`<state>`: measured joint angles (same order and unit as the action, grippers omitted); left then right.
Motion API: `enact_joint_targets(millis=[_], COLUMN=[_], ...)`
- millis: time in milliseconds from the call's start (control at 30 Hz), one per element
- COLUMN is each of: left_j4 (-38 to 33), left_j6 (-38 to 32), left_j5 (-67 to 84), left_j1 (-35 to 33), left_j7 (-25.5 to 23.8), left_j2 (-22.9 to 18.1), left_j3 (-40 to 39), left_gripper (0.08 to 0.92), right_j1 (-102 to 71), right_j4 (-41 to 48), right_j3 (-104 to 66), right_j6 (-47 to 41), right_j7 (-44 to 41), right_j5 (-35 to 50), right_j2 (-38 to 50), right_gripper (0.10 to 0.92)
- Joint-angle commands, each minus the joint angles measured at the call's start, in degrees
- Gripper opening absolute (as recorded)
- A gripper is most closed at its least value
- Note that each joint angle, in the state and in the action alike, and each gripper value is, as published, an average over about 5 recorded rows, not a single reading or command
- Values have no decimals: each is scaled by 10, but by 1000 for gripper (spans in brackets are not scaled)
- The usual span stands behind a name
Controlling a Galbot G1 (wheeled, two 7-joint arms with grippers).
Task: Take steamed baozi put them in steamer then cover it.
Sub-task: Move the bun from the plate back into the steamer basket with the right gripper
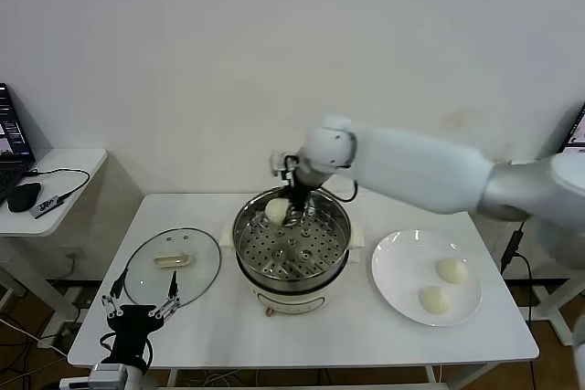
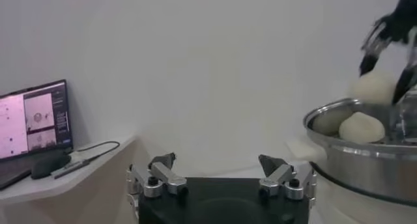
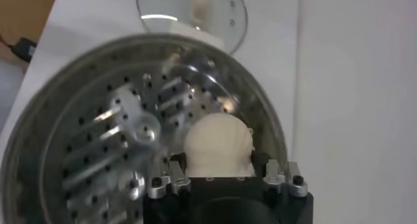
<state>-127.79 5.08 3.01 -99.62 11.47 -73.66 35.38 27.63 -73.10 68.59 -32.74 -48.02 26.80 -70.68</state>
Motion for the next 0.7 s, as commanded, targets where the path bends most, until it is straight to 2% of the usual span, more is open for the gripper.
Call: enact_joint_targets(millis=[33,700], left_j4=[-4,-6], left_j6=[-1,-1], left_j5=[0,-1], left_j1=[0,-2], left_j7=[1,1], left_j2=[-4,-7], left_j3=[1,-6], left_gripper=[823,823], right_j1=[-40,-44], right_j4=[54,58], right_j3=[11,20], right_j6=[-26,-45], right_j7=[21,-11], right_j5=[14,-27], right_j2=[-95,-85], right_gripper=[619,627])
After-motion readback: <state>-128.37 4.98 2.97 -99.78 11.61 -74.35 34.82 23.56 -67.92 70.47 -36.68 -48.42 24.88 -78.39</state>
